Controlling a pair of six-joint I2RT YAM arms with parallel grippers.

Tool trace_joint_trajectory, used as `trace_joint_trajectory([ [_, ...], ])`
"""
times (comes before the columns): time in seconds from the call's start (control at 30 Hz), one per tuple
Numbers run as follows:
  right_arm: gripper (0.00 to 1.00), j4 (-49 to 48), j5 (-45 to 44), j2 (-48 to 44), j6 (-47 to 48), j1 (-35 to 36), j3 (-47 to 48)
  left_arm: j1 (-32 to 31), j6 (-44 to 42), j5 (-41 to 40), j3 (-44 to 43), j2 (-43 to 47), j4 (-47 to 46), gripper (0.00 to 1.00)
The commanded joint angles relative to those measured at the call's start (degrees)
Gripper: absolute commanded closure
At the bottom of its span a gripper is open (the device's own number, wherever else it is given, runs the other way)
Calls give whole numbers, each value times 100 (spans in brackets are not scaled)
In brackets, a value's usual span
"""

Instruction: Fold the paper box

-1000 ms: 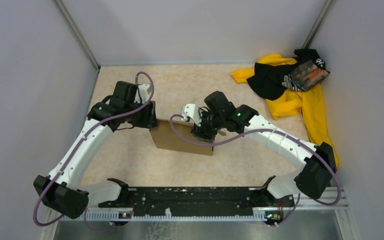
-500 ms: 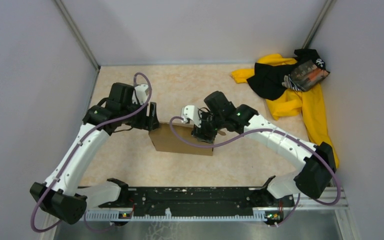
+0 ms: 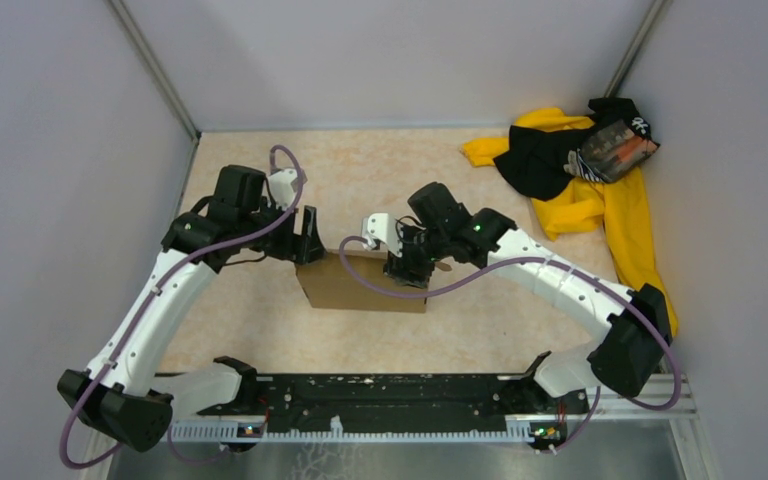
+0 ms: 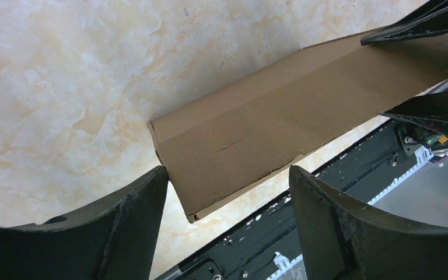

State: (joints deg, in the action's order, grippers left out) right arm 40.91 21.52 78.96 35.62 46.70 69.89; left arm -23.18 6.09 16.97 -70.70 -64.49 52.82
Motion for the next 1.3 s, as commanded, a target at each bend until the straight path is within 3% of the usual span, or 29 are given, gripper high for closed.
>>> trace_joint_trajectory([
  [0.0,70,755,463,178,-98,59,75,-93,-150,375,-206,62,-167,18],
  [0.53,70,1055,369,223,7,294,136,-600,-363,908,-295,-332,-635,17],
  [1.27,69,1182,532,366,73,357,212,-1238,-348,877,515,178,-620,16],
])
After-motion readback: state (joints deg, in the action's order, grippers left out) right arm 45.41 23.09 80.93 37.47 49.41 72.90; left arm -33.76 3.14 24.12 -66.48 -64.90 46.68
